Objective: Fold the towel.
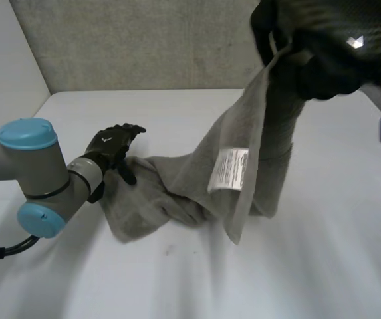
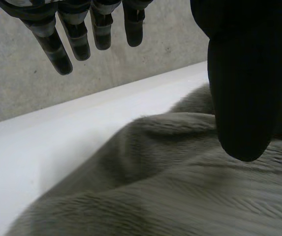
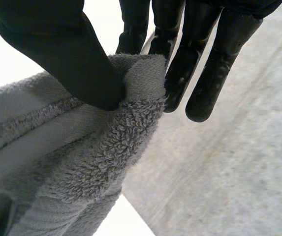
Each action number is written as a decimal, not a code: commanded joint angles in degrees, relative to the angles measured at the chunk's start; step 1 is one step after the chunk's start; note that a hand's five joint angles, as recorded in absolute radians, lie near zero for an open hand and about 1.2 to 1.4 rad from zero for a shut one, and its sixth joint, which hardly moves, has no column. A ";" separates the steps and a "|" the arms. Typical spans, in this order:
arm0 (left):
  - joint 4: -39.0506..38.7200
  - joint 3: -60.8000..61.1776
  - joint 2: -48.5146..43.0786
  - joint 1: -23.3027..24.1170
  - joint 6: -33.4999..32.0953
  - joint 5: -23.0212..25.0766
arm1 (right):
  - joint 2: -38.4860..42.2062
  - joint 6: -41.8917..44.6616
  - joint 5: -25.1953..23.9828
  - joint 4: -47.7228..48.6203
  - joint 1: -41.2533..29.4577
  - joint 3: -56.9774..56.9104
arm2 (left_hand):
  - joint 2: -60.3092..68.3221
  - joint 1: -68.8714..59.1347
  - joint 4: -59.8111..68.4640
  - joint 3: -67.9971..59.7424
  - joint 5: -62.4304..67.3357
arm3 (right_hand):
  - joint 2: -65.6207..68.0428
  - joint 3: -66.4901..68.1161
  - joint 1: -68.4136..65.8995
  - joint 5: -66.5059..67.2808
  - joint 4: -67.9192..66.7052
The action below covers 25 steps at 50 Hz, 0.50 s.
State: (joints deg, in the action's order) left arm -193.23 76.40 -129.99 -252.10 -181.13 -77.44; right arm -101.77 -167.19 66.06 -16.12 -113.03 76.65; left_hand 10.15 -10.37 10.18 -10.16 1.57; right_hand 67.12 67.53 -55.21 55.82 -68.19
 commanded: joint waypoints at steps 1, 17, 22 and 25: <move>-1.45 -0.72 -0.79 0.29 -0.01 -0.08 | -5.36 -8.40 0.12 3.89 4.66 -0.62 | 2.25 -2.03 2.22 -2.24 0.83 | 12.88 12.47 -24.79 14.18 -11.81; -2.41 -2.66 -4.75 7.75 -0.97 3.52 | -8.36 -20.02 -3.66 9.26 13.01 -2.21 | 4.10 -3.88 4.07 -4.10 2.68 | 12.88 12.47 -24.79 14.18 -11.81; -2.41 -2.66 -5.45 10.39 -1.06 3.52 | -7.92 -19.93 -4.01 9.26 13.01 -1.77 | 4.10 -3.88 4.07 -4.09 2.68 | 12.88 12.47 -24.79 14.18 -11.81; -2.68 -2.83 -6.07 11.62 -1.06 3.52 | -7.75 -19.93 -4.01 9.26 13.01 -1.68 | 4.43 -4.21 4.41 -4.43 3.02 | 12.88 12.47 -24.79 14.18 -11.81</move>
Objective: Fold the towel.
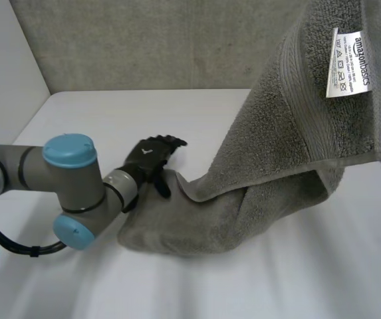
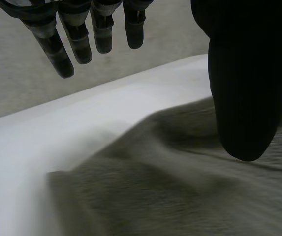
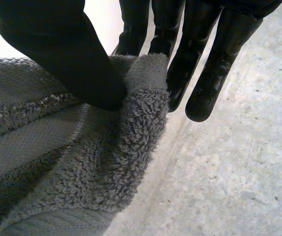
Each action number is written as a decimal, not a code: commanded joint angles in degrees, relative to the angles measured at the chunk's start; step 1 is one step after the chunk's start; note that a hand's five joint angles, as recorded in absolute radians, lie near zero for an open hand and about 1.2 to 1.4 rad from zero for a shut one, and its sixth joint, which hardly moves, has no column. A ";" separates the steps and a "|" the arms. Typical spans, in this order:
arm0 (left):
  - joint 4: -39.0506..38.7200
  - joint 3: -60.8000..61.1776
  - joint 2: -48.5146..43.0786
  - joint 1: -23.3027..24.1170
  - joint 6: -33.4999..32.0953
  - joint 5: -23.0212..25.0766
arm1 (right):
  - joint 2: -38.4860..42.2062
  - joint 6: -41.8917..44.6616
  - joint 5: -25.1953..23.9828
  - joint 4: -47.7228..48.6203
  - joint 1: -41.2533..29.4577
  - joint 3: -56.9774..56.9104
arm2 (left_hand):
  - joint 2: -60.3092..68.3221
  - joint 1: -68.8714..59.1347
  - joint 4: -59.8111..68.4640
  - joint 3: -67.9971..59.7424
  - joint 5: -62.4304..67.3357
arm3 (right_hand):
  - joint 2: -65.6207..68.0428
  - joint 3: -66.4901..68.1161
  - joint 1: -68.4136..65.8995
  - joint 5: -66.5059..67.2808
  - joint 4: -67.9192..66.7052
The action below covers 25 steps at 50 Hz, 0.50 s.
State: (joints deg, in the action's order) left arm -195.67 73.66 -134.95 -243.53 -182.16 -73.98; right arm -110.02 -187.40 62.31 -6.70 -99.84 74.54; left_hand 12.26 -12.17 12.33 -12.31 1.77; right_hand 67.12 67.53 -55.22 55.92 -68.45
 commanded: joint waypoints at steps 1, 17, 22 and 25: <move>-0.24 -0.10 -1.10 3.06 -0.04 0.07 | 0.51 0.28 -0.26 -0.16 -0.18 0.43 | 2.32 -2.42 2.26 -2.28 2.82 | 12.88 12.47 -24.78 14.08 -11.55; -5.42 -1.50 -3.22 5.00 -1.18 2.63 | 0.94 0.54 0.44 0.02 2.19 0.17 | 67.74 -67.83 67.67 -67.69 68.23 | 12.88 12.47 -24.78 14.08 -11.55; -10.15 -3.00 1.16 2.90 -6.09 -6.31 | 2.16 0.54 0.09 0.37 5.96 0.34 | 67.74 -67.83 67.67 -67.69 68.23 | 12.88 12.47 -24.78 14.08 -11.55; -15.94 -2.74 7.22 -2.71 -10.31 -12.47 | 6.63 0.10 0.18 2.03 8.34 -0.01 | 67.74 -67.83 67.67 -67.69 68.23 | 12.88 12.47 -24.78 14.08 -11.55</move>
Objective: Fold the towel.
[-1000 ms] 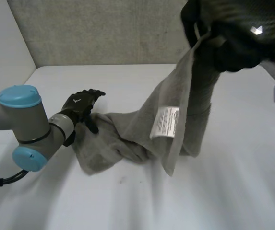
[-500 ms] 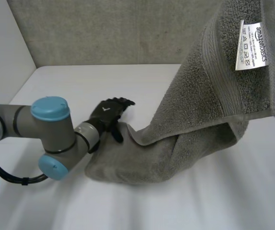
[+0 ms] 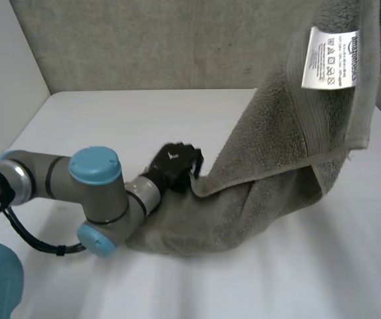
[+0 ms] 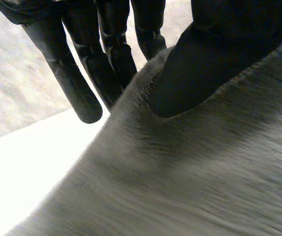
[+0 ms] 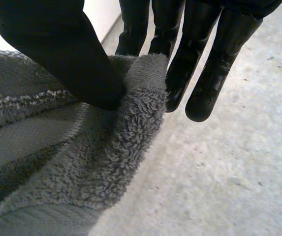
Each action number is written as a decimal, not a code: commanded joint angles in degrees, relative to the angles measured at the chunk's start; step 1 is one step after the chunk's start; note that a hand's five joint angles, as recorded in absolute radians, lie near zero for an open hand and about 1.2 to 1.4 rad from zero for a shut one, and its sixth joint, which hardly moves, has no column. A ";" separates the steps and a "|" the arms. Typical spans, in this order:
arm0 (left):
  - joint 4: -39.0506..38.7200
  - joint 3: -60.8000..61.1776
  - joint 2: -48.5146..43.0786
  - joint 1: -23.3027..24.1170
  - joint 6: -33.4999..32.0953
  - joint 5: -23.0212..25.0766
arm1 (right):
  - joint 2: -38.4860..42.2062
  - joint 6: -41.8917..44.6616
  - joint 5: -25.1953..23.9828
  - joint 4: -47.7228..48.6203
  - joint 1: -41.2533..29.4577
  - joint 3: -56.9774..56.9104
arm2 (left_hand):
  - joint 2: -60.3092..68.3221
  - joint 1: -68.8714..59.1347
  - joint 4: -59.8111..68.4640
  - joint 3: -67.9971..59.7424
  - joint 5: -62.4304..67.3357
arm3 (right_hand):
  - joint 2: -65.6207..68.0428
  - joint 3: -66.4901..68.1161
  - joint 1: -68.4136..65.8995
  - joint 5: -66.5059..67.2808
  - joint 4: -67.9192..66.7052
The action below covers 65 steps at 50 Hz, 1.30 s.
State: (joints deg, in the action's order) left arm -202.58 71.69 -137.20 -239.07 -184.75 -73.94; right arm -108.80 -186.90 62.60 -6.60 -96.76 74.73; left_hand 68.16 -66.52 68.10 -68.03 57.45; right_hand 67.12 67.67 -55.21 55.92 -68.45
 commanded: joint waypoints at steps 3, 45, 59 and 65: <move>-14.05 -0.94 14.48 -9.47 -9.48 -13.95 | 9.46 -0.48 0.59 4.65 5.27 -0.90 | 11.84 -13.48 11.90 -11.97 12.55 | 12.88 12.33 -24.79 14.08 -11.55; -7.74 28.33 17.76 9.24 -20.73 -14.22 | 52.02 21.40 14.04 -5.27 4.03 -3.98 | 11.84 -13.48 11.90 -11.97 12.55 | -57.12 -57.67 45.21 -55.92 58.45; -7.13 26.49 24.53 4.05 -25.04 -14.57 | 33.12 22.55 13.07 4.75 3.59 13.95 | 11.84 -13.48 11.90 -11.97 12.55 | -57.12 -57.67 45.21 -55.92 58.45; -7.39 25.96 24.44 1.08 -24.87 -15.01 | 24.88 30.07 6.50 13.87 2.11 26.66 | 11.84 -13.48 11.90 -11.97 12.55 | -56.36 -56.92 44.46 -55.17 57.69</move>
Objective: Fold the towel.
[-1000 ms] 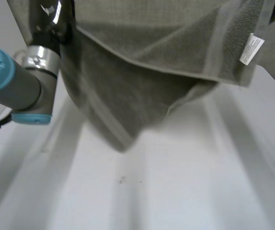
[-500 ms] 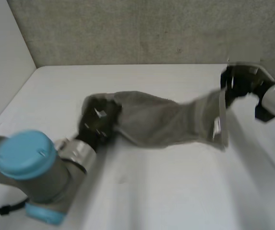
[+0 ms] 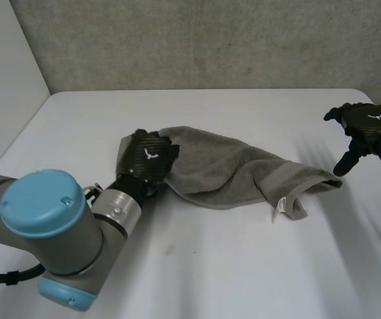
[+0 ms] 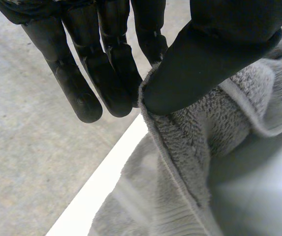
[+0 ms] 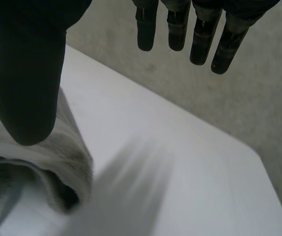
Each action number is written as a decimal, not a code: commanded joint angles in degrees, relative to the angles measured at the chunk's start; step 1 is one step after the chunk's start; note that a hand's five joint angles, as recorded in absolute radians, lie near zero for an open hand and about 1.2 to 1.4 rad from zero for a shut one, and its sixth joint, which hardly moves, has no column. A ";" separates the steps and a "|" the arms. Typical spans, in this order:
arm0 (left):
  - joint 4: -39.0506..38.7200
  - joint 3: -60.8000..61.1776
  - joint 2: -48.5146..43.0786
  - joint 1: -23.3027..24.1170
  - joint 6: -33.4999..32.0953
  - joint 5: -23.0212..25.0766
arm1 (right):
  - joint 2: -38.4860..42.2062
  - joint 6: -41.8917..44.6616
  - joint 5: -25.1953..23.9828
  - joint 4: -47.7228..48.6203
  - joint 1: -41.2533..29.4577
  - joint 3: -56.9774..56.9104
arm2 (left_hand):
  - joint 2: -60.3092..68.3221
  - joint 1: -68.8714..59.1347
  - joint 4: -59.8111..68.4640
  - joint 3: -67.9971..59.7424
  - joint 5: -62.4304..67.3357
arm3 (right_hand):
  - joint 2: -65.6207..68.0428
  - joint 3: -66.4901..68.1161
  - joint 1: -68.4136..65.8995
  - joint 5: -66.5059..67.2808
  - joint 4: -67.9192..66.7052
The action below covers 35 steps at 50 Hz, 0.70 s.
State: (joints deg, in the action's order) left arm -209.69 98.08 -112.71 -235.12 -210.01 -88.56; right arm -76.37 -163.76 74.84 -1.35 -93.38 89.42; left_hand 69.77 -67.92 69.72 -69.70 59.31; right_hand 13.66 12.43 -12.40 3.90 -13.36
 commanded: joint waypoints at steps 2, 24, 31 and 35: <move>-0.28 -0.87 -0.32 -3.68 0.47 -0.38 | -8.09 11.18 -6.73 11.37 -1.72 15.17 | 10.23 -12.08 10.28 -10.30 10.69 | -2.90 -1.68 1.64 -3.14 2.61; -0.28 -1.93 -2.08 -6.76 2.23 -0.38 | 7.46 43.86 -14.19 35.79 -6.64 24.93 | 10.23 -12.08 10.28 -10.30 10.69 | 9.37 10.60 -10.63 9.13 -9.67; -0.28 -1.84 -2.43 -6.85 2.41 -0.38 | 12.81 49.32 -20.43 37.03 -6.29 23.00 | 10.23 -12.08 10.28 -10.30 10.69 | 21.12 22.34 -22.38 20.88 -21.41; -0.28 -1.84 -2.69 -6.85 2.32 -0.38 | 13.88 49.68 -21.40 36.95 -6.21 21.42 | 10.23 -12.08 10.28 -10.30 10.69 | 48.93 50.15 -50.19 48.69 -49.22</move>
State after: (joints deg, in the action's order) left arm -209.97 96.23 -114.94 -241.96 -207.60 -88.94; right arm -65.34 -116.08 56.41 35.67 -99.81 113.18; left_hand 69.78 -67.93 69.73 -69.70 59.31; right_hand 29.55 29.75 -25.78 18.57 -29.69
